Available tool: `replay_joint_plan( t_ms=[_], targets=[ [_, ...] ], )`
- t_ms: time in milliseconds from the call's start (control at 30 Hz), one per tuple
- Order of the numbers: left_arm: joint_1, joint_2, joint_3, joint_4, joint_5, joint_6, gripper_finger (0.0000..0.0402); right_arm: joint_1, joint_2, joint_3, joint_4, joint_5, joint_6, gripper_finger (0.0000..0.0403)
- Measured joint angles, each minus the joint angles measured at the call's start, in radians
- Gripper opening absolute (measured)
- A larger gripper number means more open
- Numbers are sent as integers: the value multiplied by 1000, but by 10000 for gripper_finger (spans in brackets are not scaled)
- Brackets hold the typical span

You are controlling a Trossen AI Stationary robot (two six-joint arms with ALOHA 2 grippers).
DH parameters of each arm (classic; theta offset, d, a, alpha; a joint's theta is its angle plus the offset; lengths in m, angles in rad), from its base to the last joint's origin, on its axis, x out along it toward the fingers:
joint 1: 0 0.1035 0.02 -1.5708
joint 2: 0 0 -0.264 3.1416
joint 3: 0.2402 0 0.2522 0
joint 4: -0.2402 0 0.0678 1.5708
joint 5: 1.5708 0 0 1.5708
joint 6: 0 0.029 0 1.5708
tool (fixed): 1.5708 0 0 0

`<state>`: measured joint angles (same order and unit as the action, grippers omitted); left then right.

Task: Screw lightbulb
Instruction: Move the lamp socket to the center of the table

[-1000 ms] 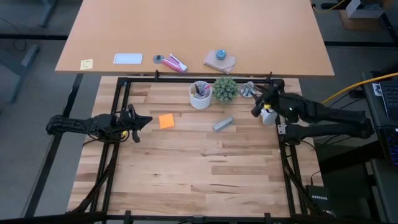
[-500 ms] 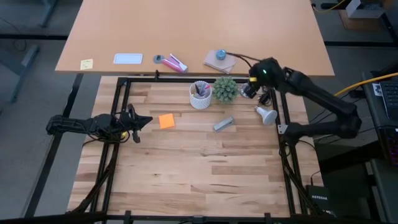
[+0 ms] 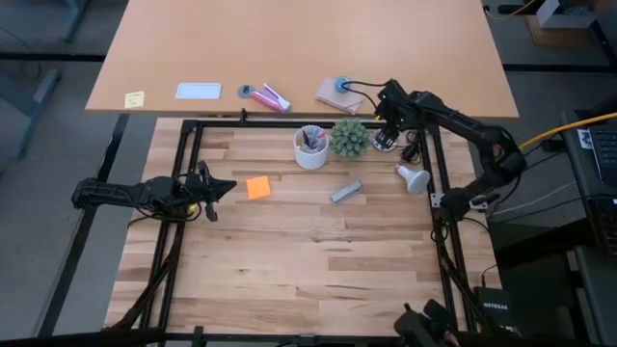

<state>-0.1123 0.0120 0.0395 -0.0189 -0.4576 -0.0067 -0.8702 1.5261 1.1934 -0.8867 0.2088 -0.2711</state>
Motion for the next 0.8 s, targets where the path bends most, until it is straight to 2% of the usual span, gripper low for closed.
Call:
replay_joint_plan(
  t_ms=[300, 600, 800],
  targets=[
    [0, 0, 0, 0, 0, 0, 5, -1, 78, 0, 8, -53, -23, 169],
    [0, 0, 1, -5, 0, 0, 5, -1, 84, 0, 60, -54, -25, 169],
    [0, 0, 1, -6, 0, 0, 5, -1, 85, -35, 81, -91, -26, 169]
  ],
)
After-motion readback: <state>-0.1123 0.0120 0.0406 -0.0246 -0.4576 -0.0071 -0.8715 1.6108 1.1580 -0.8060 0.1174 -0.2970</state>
